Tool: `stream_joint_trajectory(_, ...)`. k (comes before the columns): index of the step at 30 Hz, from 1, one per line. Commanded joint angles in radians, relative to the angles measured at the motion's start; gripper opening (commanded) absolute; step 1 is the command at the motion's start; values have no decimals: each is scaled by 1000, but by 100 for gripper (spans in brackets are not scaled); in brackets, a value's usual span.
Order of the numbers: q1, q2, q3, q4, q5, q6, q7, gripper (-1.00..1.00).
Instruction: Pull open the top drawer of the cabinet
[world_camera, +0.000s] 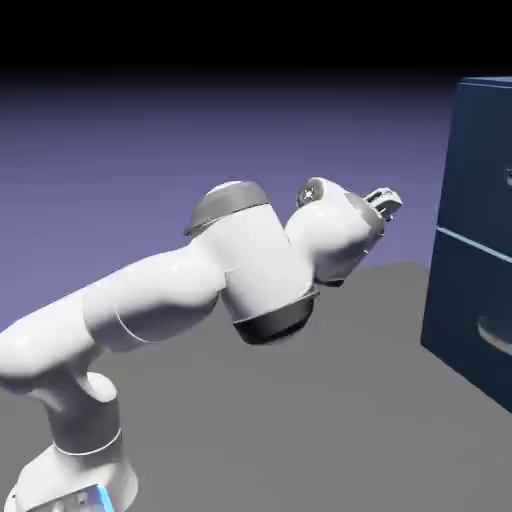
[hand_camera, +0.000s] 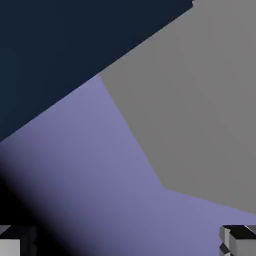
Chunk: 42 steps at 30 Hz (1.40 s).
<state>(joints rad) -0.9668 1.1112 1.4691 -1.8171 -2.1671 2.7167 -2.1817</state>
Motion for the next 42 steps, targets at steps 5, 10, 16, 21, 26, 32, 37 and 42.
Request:
stream_joint_trajectory(5,-73,125,109,74,-161,-24,-218,0)
stream_joint_trajectory(10,-146,250,219,148,-322,-48,-435,0)
stream_joint_trajectory(16,-168,359,308,272,-452,-50,-644,0)
stream_joint_trajectory(21,-46,358,291,453,-422,7,-703,0)
stream_joint_trajectory(26,-79,366,302,399,-435,-14,-692,-100)
stream_joint_trajectory(32,-202,445,369,182,-466,-112,-714,-100)
stream_joint_trajectory(37,-315,490,399,1,-474,-180,-712,-100)
stream_joint_trajectory(42,-434,536,424,-180,-468,-243,-716,-100)
